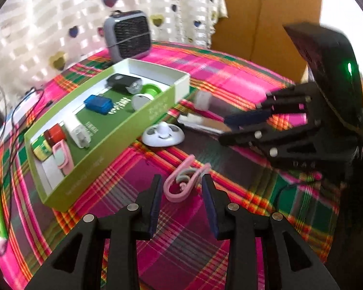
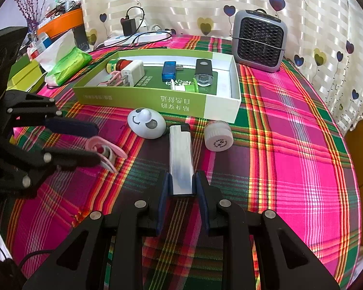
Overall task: Organize rigid objects
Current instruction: 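Carry the pink hook piece and silver stick toward the green box with both tools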
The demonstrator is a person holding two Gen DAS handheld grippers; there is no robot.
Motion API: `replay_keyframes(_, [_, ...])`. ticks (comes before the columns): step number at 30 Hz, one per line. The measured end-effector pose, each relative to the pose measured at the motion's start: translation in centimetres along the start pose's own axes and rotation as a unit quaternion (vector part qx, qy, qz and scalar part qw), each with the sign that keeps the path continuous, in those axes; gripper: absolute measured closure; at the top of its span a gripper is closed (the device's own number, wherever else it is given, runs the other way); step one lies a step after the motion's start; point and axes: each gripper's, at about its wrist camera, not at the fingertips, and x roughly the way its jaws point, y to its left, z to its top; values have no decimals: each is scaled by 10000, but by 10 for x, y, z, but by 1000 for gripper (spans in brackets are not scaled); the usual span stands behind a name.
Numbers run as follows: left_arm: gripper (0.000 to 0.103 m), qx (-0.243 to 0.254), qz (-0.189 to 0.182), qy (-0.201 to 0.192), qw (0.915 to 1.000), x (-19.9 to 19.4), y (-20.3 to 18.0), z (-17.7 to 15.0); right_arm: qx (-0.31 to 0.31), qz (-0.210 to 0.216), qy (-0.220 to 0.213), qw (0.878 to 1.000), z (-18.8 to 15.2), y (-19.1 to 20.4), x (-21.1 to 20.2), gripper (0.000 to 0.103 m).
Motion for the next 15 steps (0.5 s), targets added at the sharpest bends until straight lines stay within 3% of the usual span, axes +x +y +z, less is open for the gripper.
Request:
replay_keyframes(3, [71, 97, 81, 145, 9998, 6, 2, -1, -4, 0, 0, 10000, 0, 0, 0, 78])
replay_keyframes(15, [71, 54, -152, 122, 9998, 15, -3, 8, 7, 13, -1, 10000, 1, -1, 0, 78])
